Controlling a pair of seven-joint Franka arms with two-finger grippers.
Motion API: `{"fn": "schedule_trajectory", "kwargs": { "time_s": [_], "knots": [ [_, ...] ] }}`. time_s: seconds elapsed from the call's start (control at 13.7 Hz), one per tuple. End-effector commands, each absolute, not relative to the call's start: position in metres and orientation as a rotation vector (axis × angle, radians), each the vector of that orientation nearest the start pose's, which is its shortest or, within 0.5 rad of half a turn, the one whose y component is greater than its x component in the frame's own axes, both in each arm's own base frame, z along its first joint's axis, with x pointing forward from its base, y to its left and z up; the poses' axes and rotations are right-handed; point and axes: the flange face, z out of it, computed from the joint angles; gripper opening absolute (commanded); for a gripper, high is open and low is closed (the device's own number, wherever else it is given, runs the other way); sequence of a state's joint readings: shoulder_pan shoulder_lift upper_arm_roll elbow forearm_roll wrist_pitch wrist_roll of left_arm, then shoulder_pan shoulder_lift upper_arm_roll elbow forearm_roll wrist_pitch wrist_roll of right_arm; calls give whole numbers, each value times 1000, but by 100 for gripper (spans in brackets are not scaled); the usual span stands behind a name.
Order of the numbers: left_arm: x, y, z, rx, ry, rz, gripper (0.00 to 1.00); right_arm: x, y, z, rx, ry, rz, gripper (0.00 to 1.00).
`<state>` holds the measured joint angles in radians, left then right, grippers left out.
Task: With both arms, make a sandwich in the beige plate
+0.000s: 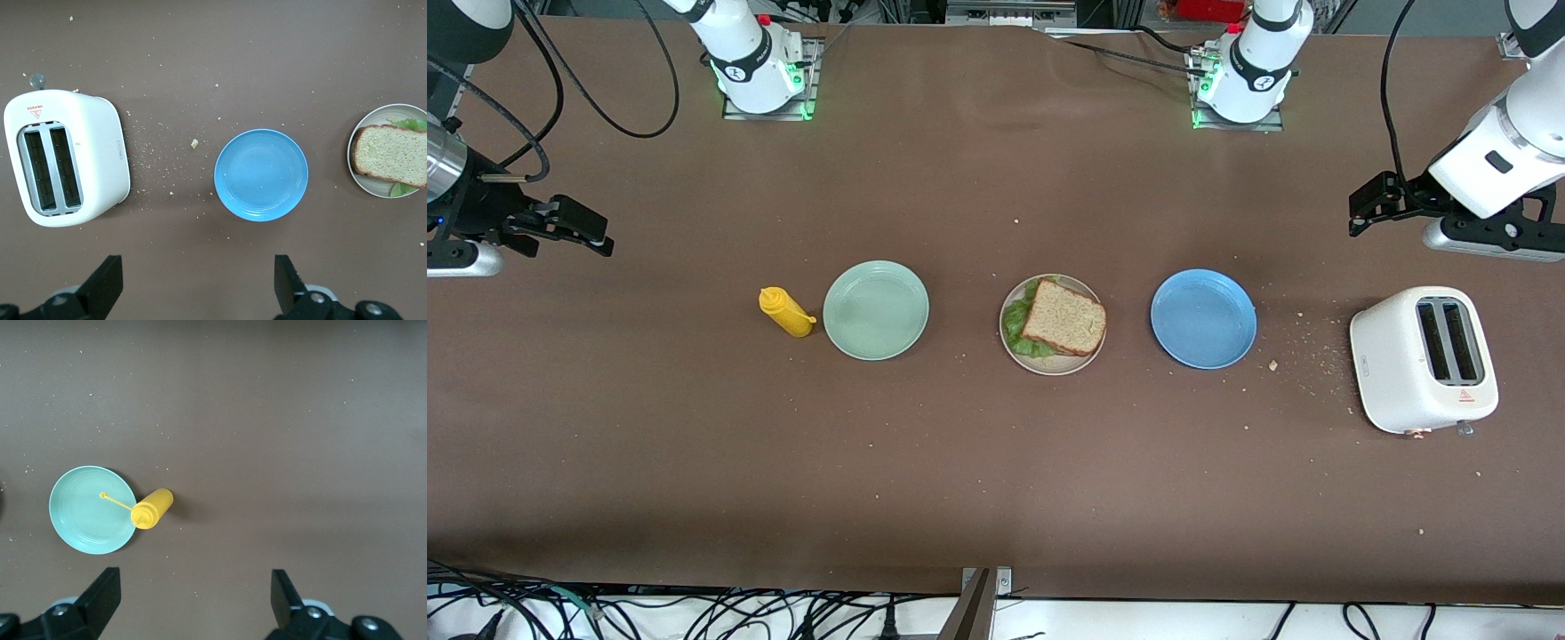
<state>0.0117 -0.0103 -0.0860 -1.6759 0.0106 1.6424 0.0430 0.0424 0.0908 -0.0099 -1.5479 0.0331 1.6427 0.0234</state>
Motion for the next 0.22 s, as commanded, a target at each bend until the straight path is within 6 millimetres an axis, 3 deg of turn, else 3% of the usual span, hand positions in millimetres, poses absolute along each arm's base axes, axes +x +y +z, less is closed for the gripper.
{"fn": "schedule_trajectory", "kwargs": {
  "time_s": [0.0, 0.15],
  "knots": [
    [552, -39, 587, -3108, 166, 28, 100, 590, 24, 594, -3123, -13, -21, 100],
    [552, -39, 588, -3108, 166, 25, 100, 591, 24, 595, -3124, -13, -33, 100]
  ]
}}
